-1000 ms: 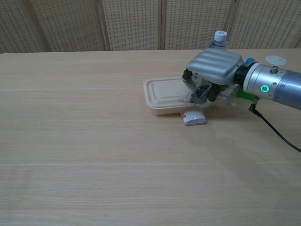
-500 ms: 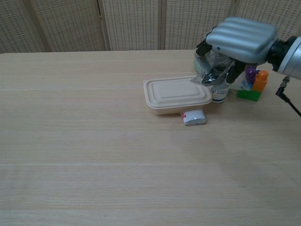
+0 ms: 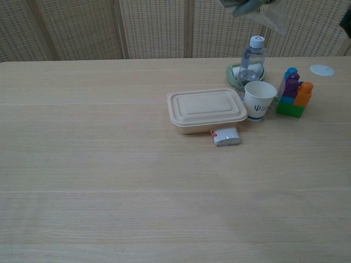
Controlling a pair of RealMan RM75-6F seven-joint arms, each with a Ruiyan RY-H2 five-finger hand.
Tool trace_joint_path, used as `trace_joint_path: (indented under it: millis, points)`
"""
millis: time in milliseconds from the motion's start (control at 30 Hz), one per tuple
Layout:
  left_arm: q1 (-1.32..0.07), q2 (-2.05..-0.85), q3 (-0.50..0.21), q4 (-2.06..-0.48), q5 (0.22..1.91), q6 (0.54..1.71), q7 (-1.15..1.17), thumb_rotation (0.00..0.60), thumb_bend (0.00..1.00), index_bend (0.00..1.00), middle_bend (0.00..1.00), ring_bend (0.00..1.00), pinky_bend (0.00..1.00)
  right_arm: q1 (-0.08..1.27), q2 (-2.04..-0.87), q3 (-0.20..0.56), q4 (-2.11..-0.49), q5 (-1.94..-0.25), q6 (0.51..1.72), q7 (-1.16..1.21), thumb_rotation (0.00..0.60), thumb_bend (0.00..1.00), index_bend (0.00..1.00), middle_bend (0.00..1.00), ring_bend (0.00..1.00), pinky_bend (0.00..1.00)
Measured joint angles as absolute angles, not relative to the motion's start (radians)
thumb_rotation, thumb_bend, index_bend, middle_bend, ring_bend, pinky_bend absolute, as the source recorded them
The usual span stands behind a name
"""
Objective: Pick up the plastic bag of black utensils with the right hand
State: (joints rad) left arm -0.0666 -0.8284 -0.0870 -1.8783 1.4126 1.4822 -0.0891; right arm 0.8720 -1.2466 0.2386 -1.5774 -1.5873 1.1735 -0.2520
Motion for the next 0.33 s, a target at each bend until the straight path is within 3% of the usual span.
trace_joint_path:
  millis: [333]
  points:
    - [-0.066, -0.821, -0.091, -1.873, 1.409, 1.486, -0.11, 0.6, 0.0, 0.0, 0.0, 0.0, 0.0, 0.936, -1.251, 0.344, -1.67, -1.452, 1.116, -0.342, 0.6, 0.04, 0.7, 0.55, 0.44, 0.41]
